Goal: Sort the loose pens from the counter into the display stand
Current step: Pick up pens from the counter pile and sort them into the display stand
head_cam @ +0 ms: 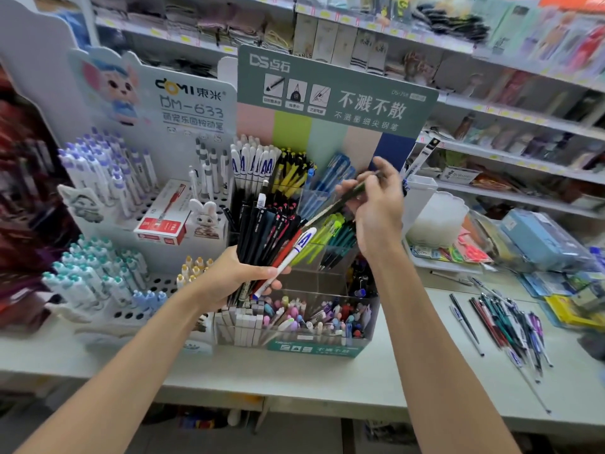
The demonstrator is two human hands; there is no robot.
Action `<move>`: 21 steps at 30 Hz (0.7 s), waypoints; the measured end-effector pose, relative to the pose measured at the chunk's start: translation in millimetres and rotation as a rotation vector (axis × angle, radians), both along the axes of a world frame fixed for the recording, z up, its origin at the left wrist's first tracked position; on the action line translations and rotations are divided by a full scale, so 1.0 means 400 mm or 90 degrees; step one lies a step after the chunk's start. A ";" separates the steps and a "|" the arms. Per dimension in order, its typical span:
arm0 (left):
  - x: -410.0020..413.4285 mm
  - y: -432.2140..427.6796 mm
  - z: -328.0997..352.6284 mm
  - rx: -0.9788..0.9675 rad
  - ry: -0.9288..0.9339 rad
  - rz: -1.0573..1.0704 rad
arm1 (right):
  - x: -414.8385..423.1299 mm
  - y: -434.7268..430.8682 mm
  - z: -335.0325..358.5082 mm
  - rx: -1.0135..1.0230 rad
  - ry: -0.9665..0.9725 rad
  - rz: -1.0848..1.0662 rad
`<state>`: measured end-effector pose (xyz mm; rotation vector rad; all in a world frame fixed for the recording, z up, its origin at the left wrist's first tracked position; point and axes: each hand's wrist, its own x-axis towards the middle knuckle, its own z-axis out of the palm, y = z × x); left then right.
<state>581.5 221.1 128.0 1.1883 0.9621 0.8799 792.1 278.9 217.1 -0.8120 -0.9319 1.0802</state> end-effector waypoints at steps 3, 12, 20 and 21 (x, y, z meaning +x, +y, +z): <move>-0.007 -0.003 0.011 0.027 0.016 -0.012 | 0.008 0.027 0.018 -0.010 -0.015 0.012; 0.013 0.000 0.048 0.059 0.054 -0.068 | -0.068 -0.004 -0.011 -0.012 -0.609 0.286; 0.007 -0.007 0.047 0.086 0.083 -0.106 | -0.025 0.006 -0.018 -0.091 -0.467 0.458; 0.007 -0.007 0.050 0.087 0.089 -0.109 | -0.023 0.008 -0.021 -0.099 -0.470 0.453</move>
